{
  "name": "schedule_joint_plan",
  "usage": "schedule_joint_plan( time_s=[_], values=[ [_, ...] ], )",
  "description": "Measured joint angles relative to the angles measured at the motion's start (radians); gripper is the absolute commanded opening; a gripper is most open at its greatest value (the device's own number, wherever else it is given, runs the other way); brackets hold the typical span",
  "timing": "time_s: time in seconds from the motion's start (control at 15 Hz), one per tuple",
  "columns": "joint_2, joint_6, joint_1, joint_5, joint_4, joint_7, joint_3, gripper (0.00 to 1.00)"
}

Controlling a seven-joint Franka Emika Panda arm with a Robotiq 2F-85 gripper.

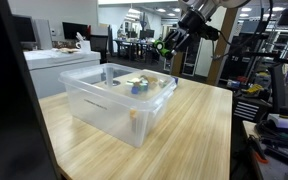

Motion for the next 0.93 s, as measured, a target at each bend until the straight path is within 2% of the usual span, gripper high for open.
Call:
schedule_joint_plan(
  time_s=[0.2, 0.27, 0.33, 0.47, 0.6, 0.93],
  values=[
    [0.027, 0.196, 0.144, 0.078, -0.038, 0.100, 0.025, 0.43],
    [0.044, 0.245, 0.169, 0.109, -0.038, 0.120, 0.043, 0.43],
    [0.062, 0.294, 0.191, 0.143, -0.037, 0.133, 0.063, 0.92],
    [0.104, 0.388, 0.234, 0.198, -0.030, 0.164, 0.099, 0.98],
    [0.133, 0.437, 0.257, 0.220, -0.016, 0.185, 0.116, 1.00],
    [0.165, 0.454, 0.252, 0.224, 0.071, 0.235, 0.093, 1.00]
  ],
)
